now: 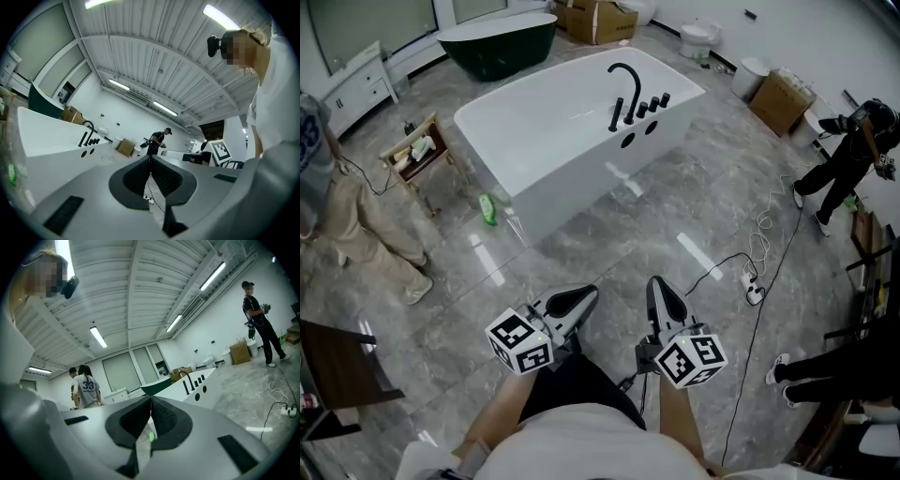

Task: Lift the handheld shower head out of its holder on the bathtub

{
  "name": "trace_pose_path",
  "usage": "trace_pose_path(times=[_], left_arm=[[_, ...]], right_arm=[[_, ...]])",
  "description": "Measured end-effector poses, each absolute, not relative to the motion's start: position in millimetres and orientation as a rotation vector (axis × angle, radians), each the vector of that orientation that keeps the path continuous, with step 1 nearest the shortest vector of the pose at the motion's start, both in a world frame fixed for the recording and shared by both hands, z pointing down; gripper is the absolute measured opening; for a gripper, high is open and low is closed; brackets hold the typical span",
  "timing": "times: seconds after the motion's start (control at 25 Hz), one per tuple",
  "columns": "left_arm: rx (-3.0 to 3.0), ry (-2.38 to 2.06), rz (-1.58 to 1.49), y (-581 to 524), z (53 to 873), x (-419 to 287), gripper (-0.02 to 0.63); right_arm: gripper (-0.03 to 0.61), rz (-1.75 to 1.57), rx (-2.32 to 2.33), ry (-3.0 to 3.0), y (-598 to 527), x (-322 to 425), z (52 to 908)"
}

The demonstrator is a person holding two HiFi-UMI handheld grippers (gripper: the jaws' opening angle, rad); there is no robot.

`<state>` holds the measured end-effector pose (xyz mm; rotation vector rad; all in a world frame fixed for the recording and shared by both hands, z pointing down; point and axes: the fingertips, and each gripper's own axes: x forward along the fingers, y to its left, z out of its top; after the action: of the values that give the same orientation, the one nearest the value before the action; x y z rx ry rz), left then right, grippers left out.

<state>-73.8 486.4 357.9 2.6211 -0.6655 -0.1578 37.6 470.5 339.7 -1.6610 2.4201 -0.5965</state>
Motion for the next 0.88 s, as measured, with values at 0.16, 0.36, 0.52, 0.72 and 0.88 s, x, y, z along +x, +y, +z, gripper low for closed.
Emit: trace_pose_path(times=[0.16, 0.36, 0.52, 0.72, 0.88], left_arm=[[2.631, -0.657, -0.171, 467, 355, -65, 0.020], [2.627, -0.630, -0.184, 444, 357, -51, 0.020], [2.622, -0.611, -0.164, 425, 362, -41, 0.020], [2.607, -0.618, -0.152, 391, 367, -30, 0.020], [2.610, -0.621, -0.146, 361, 363, -25, 0.020]], right_arm=[[0.017, -0.585, -1.657, 2.432, 454, 42, 338], [0.017, -0.598, -1.662, 2.425, 433, 51, 340], [0.017, -0.618, -1.662, 2.421, 415, 57, 343], [0.017, -0.620, -1.667, 2.422, 385, 66, 345], [0.017, -0.629, -1.677, 2.408, 354, 73, 343]])
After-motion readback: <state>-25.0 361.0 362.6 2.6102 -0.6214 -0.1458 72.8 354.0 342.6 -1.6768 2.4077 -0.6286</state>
